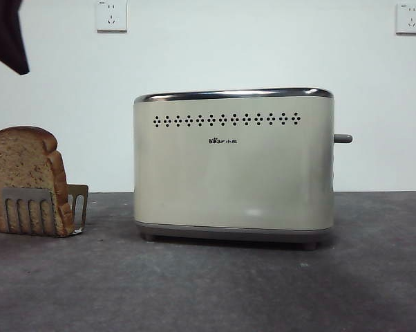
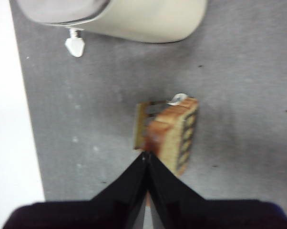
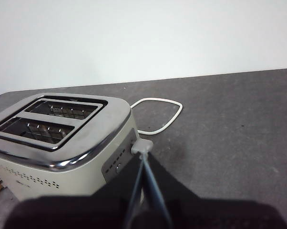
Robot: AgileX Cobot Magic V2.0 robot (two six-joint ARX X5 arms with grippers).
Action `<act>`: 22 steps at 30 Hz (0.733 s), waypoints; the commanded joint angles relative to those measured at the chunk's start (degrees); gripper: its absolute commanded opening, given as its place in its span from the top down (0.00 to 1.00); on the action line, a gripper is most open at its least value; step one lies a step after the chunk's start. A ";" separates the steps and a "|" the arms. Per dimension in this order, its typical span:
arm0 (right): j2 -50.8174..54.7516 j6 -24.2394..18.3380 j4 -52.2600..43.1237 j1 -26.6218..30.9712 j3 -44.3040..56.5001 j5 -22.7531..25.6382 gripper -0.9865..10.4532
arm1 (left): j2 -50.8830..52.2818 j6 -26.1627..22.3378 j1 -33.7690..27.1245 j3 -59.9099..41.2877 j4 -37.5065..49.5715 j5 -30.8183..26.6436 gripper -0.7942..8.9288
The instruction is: Pick up a slice of bread from the rack,put the bread on the toaster,press the button
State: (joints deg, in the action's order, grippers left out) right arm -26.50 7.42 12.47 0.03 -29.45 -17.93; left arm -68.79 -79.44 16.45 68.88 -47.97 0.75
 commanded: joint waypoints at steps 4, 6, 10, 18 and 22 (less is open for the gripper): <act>-0.35 -0.83 1.20 0.00 -0.28 -0.07 0.91 | -4.76 2.93 -0.20 7.34 -1.29 -0.37 0.91; -0.35 -2.14 2.25 0.00 -0.28 -0.04 0.91 | -6.05 3.69 -0.20 8.98 -3.37 -0.24 0.82; -0.35 -4.72 3.65 0.00 -0.28 0.00 0.91 | -8.59 5.81 -0.42 9.35 -5.46 0.70 0.63; -0.35 -5.16 6.23 0.00 -0.28 -0.04 0.91 | -14.19 5.79 -3.58 9.35 -7.23 0.76 0.55; -0.35 -5.18 7.67 0.00 -0.28 -0.04 0.91 | -16.66 5.73 -5.22 9.35 -7.17 0.76 0.55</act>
State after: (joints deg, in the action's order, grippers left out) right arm -26.83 2.94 20.23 0.03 -29.47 -17.96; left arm -84.62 -74.30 11.57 78.43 -55.29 1.08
